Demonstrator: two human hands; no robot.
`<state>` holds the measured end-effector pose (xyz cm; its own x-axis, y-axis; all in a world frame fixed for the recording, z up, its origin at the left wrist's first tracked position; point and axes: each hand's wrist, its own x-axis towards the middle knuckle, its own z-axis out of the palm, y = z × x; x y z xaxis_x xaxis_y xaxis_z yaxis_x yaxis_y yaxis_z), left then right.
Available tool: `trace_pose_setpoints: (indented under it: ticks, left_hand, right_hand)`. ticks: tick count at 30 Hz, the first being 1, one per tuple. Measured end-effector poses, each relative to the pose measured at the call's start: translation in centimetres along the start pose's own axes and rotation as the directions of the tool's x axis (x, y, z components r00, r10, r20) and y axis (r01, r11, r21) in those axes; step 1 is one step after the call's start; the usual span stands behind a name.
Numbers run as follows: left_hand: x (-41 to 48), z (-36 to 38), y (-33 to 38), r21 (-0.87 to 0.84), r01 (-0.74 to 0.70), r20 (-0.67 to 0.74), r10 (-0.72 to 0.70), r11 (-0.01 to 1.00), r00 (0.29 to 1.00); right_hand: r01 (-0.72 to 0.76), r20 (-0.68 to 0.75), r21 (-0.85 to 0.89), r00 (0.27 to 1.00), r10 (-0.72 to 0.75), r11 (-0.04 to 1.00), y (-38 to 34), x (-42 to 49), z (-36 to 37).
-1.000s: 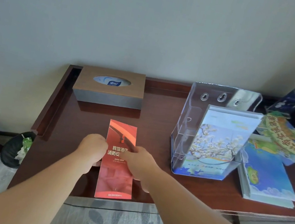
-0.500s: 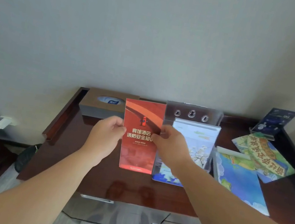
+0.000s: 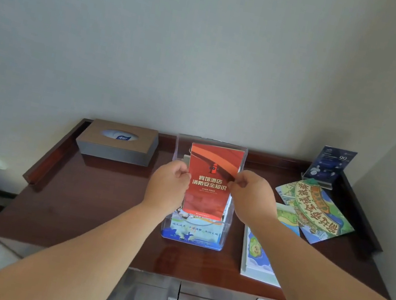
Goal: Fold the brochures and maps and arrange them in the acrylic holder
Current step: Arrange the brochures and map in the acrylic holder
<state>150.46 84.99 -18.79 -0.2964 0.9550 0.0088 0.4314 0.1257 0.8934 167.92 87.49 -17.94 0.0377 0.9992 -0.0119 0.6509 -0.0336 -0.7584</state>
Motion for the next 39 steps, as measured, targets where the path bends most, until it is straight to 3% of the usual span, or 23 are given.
trace_pose_setpoints:
  ticks: [11,17,39]
  left_hand:
    - [0.8,1.9,-4.1,0.094,0.142,0.018,-0.144,0.985,0.989]
    - [0.9,2.4,-4.5,0.242,0.110,-0.038,-0.104,0.964,0.994]
    - [1.0,2.4,-4.1,0.281,0.114,-0.066,-0.100,0.953,0.993]
  right_hand:
    - [-0.184,0.007,-0.149,0.982,0.187,0.972,2.1,-0.1,3.6]
    - [-0.211,-0.012,-0.146,0.977,0.211,0.967,2.8,0.1,4.0]
    - [-0.240,-0.025,-0.141,0.971,0.239,0.960,2.1,0.5,4.5]
